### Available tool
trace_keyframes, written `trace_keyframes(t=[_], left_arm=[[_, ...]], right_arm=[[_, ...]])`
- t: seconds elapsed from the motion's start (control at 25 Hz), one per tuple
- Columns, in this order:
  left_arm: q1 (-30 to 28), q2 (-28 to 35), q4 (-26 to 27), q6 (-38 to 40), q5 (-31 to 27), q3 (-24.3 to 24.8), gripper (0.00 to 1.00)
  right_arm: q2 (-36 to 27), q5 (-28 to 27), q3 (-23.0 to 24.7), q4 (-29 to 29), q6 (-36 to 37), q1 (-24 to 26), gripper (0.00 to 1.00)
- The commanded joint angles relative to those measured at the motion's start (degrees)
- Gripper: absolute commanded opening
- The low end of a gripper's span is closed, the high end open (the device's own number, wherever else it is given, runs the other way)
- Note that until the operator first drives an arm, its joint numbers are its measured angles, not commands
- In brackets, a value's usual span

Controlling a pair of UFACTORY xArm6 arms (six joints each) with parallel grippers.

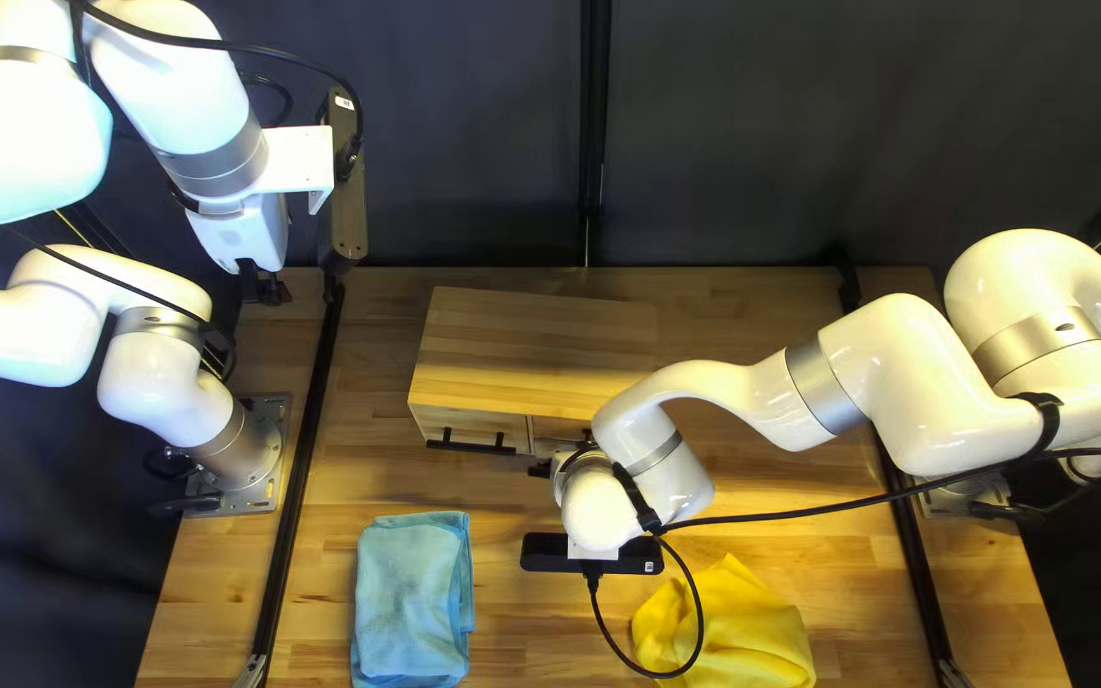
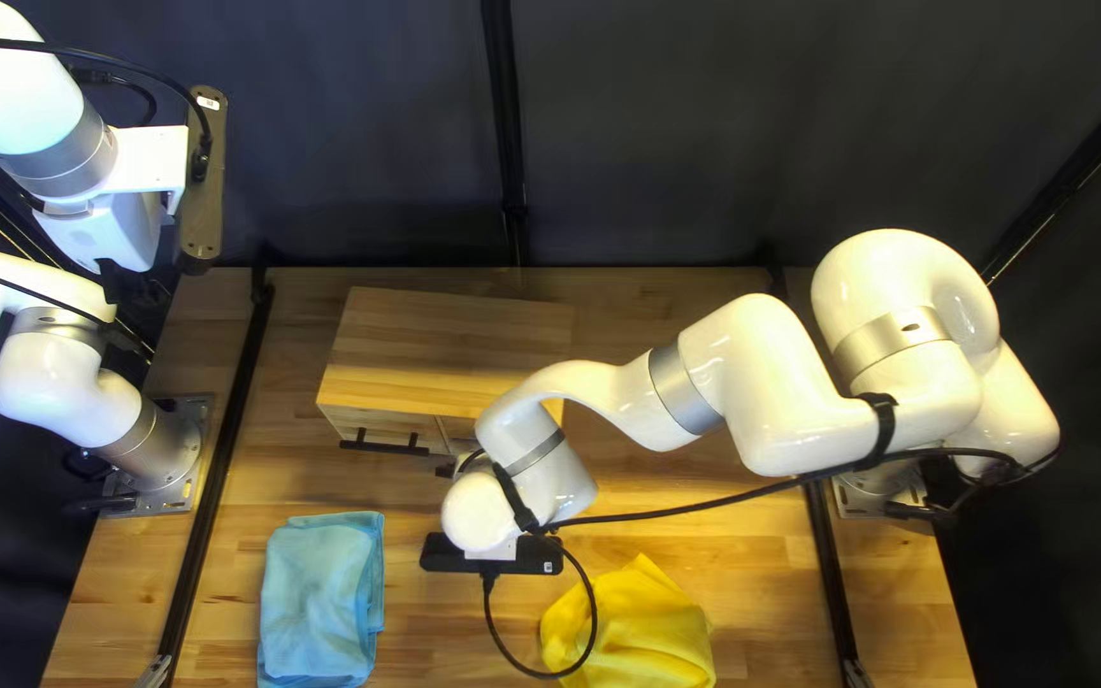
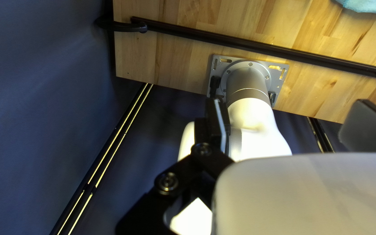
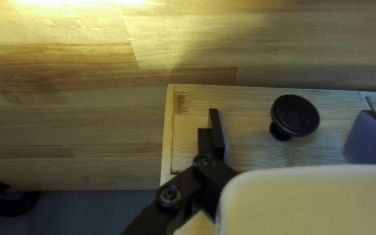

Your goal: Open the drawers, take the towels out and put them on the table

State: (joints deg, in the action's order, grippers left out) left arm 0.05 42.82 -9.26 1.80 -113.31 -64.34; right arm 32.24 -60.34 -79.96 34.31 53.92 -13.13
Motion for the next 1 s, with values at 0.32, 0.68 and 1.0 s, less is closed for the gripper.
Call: trace_keyframes(t=[0.32, 0.68, 1.0], left_arm=[[0.00, 0.00, 0.00, 0.00, 0.00, 0.00, 1.00], [0.00, 0.00, 0.00, 0.00, 0.00, 0.00, 1.00], [0.00, 0.00, 0.00, 0.00, 0.00, 0.00, 1.00]], right_arm=[[0.08, 0.17, 0.17, 1.63, -1.68, -0.55, 1.00], [4.21, -13.97, -17.89, -5.65, 1.88, -8.26, 1.00], [2.42, -25.84, -29.85, -11.82, -3.44, -15.45, 1.00]])
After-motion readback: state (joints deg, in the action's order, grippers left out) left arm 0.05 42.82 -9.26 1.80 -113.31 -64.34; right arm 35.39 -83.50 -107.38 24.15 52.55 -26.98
